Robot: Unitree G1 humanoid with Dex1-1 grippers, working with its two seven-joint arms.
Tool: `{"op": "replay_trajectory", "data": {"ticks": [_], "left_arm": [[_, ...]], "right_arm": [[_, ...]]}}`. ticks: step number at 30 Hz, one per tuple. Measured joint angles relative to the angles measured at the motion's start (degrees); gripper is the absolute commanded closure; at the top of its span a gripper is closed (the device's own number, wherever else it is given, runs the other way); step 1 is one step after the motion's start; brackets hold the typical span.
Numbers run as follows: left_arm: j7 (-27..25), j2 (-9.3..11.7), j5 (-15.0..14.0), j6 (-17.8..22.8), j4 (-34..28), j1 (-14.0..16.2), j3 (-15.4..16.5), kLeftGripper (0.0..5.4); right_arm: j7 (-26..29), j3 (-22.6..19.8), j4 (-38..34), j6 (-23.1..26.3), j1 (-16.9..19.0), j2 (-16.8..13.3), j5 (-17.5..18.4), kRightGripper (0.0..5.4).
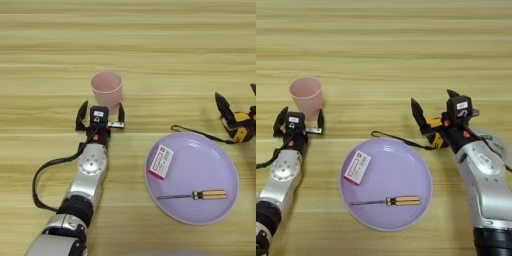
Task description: Move the objects on the table
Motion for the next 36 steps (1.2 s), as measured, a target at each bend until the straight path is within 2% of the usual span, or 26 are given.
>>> {"op": "replay_trajectory", "data": {"ticks": [14,23,36], "left_arm": [[-1.69,0.57,-0.21,-1.06,1.41,-0.73,1.15,0.0],[-3.16,1.11,-0.25,-1.29,1.41,-0.88,1.42,0.0],[-8.05,1.06,-0.9,-1.29,1.37,-1.15,0.36,0.0]], "right_arm": [[-3.21,1.7,6.03,-7.48,-2.94,2.98,-3.07,0.01],[-4.43,1.77,7.34,-7.49,-4.07,3.13,-3.23,0.01],[-5.56,2.72,8.44,-7.47,-4.66,3.99,-4.26,0.01]]}}
